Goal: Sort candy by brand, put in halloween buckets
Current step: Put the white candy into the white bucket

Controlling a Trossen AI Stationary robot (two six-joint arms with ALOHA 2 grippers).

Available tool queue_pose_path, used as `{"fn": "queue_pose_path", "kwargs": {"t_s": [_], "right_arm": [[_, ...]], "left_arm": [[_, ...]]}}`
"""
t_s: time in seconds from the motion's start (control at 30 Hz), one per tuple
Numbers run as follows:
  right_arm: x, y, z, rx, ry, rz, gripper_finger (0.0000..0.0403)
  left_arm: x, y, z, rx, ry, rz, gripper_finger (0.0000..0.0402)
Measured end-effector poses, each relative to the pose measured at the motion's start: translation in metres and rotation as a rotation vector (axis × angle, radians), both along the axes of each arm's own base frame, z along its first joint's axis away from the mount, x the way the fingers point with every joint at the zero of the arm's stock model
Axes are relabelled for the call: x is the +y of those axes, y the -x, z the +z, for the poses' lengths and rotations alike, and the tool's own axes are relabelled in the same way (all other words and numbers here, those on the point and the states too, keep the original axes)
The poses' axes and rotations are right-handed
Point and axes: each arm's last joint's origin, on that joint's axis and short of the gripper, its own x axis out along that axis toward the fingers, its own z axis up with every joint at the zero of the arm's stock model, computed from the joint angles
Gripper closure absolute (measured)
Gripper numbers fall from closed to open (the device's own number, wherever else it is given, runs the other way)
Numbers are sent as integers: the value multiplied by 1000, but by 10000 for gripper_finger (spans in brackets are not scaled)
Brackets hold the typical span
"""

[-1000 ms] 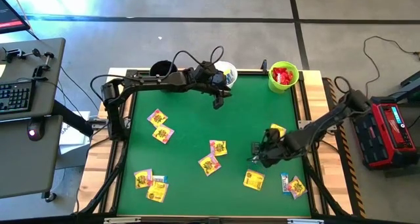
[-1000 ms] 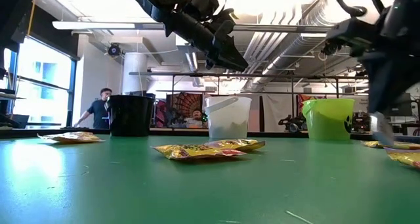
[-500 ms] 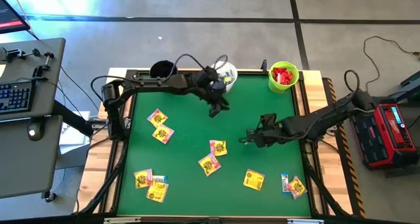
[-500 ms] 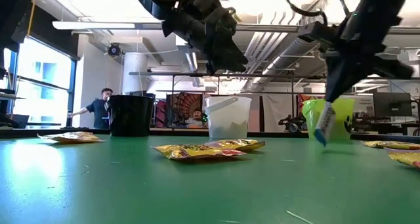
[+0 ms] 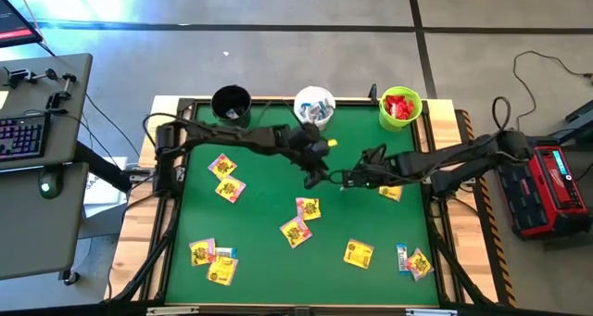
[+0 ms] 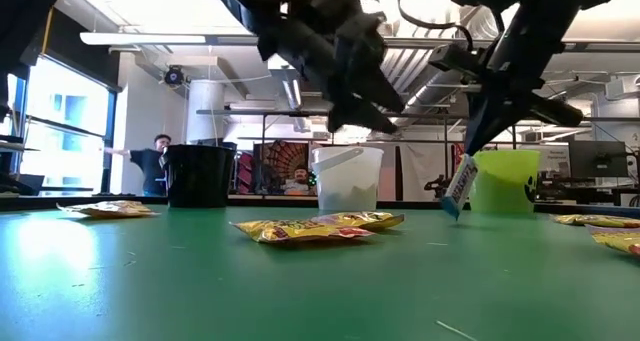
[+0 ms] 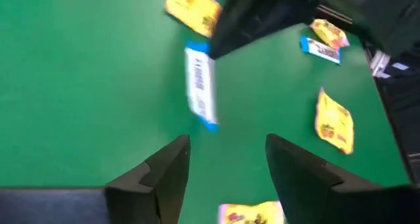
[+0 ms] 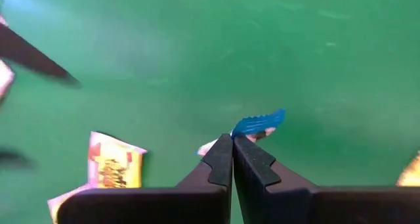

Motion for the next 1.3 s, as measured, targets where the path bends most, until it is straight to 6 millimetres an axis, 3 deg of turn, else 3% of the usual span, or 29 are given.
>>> {"fn": "queue_pose_path", "kwargs": {"t_s": [0.27,0.6,0.87,1.13,1.3], "right_arm": [[-11,-4,1,-20,-2,-1,403],[-19,-7,3,-58,4,-21,403],[-19,-9,4,-78,3,-24,403],[-18,-11,4,-73,26,62,403],[-20,-6,1,3,14,119,403]], "left_arm": [[-27,-21,-42,39,74,89,192],[-47,-35,-48,-61,-7,269,192],[-43,-39,-65,-41,-13,385,192],[-39,-38,-79,8,-36,357,192],[-31,-30,-88,126,-112,320,192]]}}
